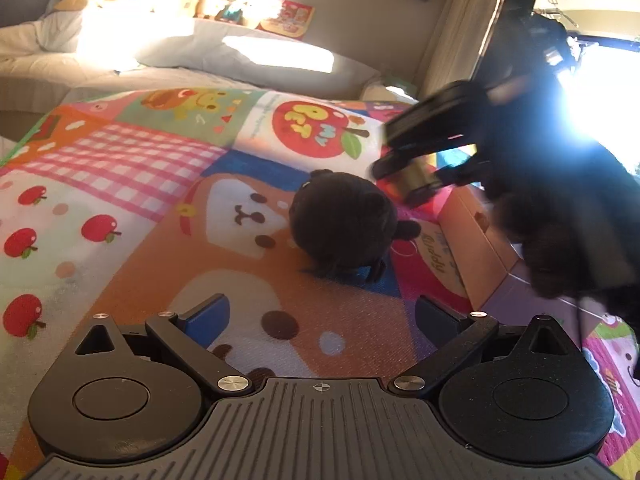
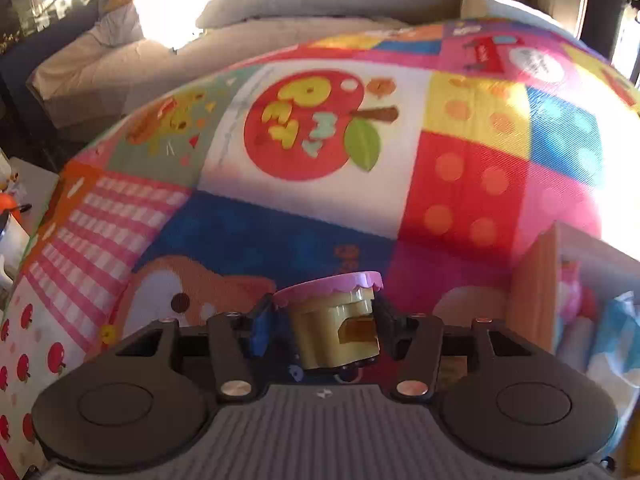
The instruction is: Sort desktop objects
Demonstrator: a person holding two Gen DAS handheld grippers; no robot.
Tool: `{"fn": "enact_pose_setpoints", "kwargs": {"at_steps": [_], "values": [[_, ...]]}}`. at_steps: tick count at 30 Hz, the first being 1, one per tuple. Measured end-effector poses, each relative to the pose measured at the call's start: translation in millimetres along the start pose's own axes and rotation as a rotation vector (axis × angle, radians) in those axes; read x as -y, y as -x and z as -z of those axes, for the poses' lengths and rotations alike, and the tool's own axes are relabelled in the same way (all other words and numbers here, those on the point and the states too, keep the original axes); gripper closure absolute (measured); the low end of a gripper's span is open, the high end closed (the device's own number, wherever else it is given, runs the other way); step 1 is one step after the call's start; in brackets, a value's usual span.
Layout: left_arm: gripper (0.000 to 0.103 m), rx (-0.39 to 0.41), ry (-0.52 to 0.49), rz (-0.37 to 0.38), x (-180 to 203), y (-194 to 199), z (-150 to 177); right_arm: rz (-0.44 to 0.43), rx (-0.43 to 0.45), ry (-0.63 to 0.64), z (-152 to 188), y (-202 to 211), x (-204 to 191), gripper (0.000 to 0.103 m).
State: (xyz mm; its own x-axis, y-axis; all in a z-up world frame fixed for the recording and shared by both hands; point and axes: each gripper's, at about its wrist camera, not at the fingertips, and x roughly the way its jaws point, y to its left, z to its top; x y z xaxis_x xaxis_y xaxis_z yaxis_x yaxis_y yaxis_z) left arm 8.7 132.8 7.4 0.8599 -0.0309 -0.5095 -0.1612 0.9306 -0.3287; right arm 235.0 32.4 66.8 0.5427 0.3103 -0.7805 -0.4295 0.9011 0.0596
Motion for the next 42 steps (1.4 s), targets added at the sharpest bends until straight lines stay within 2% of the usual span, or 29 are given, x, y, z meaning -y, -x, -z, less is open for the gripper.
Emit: {"fn": "enact_pose_setpoints", "kwargs": {"at_steps": [4, 8, 10, 13, 15, 19, 22, 24, 26, 29, 31, 33, 34, 36, 38, 40, 42], "values": [[0.001, -0.009, 0.025, -0.012, -3, -1, 0, -0.007, 0.186, 0.026, 26, 79, 21, 0.051], [0.001, 0.003, 0.024, -0.029, -2, 4, 0, -0.127, 0.229, -0.009, 84, 149, 52, 0.051], [0.001, 0.001, -0.011, -0.022, 4, 6, 1, -0.108, 0.244, -0.008, 124, 170, 64, 0.051], [0.001, -0.032, -0.050, 0.007, 20, 4, 5, -0.017, 0.253, -0.006, 180, 179, 80, 0.050], [0.001, -0.050, -0.071, 0.018, 34, 3, 8, 0.007, 0.237, -0.060, 204, 174, 96, 0.050], [0.001, -0.052, -0.164, 0.028, 60, 9, 14, 0.035, 0.244, -0.185, 226, 158, 126, 0.050], [0.001, -0.058, -0.196, 0.026, 69, 13, 16, 0.042, 0.261, -0.236, 234, 159, 143, 0.050], [0.001, -0.073, -0.201, 0.031, 73, 13, 17, 0.026, 0.256, -0.251, 240, 164, 151, 0.041], [0.001, -0.085, -0.218, 0.036, 78, 12, 20, 0.037, 0.265, -0.265, 248, 174, 159, 0.012], [0.001, -0.104, -0.255, 0.054, 88, 7, 25, 0.052, 0.304, -0.310, 260, 192, 178, 0.001], [0.001, -0.102, -0.273, 0.064, 95, 5, 27, 0.110, 0.336, -0.366, 266, 203, 195, 0.000], [0.001, -0.082, -0.291, 0.057, 101, 3, 26, 0.224, 0.331, -0.448, 269, 205, 214, 0.000], [0.001, -0.062, -0.301, 0.039, 103, 1, 23, 0.310, 0.323, -0.498, 272, 203, 223, 0.000], [0.001, -0.008, -0.315, -0.030, 106, -3, 14, 0.489, 0.322, -0.570, 277, 196, 234, 0.000], [0.000, 0.052, -0.306, -0.117, 104, -8, 0, 0.606, 0.313, -0.625, 282, 187, 239, 0.000], [0.000, 0.086, -0.265, -0.188, 98, -17, -19, 0.604, 0.310, -0.658, 284, 181, 240, 0.000], [0.000, 0.084, -0.240, -0.219, 94, -30, -34, 0.594, 0.328, -0.664, 284, 181, 240, 0.000]]}}
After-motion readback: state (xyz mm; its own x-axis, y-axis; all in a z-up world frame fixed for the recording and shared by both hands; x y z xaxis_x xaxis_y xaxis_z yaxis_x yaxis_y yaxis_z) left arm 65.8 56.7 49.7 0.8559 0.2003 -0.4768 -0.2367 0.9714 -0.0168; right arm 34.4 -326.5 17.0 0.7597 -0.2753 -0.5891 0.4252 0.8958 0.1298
